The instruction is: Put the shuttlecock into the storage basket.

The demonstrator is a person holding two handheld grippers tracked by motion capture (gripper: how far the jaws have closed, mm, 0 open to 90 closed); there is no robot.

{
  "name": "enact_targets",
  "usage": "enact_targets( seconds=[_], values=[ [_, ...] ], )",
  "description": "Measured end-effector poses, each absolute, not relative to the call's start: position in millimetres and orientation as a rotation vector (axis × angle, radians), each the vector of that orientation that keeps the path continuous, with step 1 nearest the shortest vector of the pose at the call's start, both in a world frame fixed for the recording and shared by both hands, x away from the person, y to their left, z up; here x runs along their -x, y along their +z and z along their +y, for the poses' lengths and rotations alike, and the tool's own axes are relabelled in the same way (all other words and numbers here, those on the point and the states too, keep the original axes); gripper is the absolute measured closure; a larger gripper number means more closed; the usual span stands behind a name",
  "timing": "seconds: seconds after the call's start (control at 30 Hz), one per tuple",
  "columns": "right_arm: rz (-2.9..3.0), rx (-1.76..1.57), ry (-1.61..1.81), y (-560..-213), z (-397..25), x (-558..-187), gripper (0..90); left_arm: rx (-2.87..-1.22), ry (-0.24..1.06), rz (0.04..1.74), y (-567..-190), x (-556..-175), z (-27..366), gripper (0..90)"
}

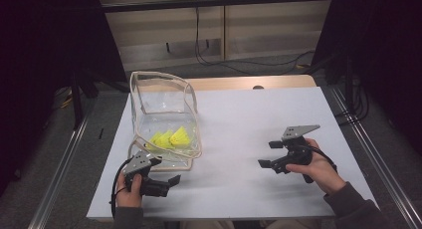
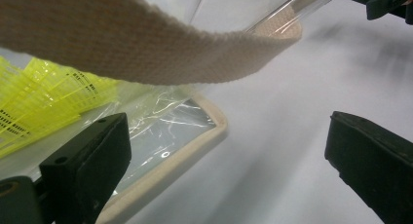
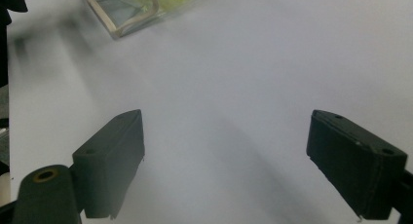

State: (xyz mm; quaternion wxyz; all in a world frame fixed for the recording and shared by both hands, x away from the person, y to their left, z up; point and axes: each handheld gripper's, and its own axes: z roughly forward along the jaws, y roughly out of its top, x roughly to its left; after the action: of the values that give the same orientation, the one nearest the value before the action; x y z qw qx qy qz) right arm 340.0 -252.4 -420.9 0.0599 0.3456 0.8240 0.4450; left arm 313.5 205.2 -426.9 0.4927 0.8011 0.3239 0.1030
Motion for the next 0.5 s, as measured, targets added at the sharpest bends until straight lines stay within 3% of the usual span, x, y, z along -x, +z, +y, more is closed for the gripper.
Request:
enact_targets(
  seconds=[0.5],
  values=[
    [2.471, -1.024, 1.32, -427.6, -264.1, -329.8, 13.4, -1.941, 0.25, 0.791, -426.6, -313.5, 206.1, 3.0]
  ],
)
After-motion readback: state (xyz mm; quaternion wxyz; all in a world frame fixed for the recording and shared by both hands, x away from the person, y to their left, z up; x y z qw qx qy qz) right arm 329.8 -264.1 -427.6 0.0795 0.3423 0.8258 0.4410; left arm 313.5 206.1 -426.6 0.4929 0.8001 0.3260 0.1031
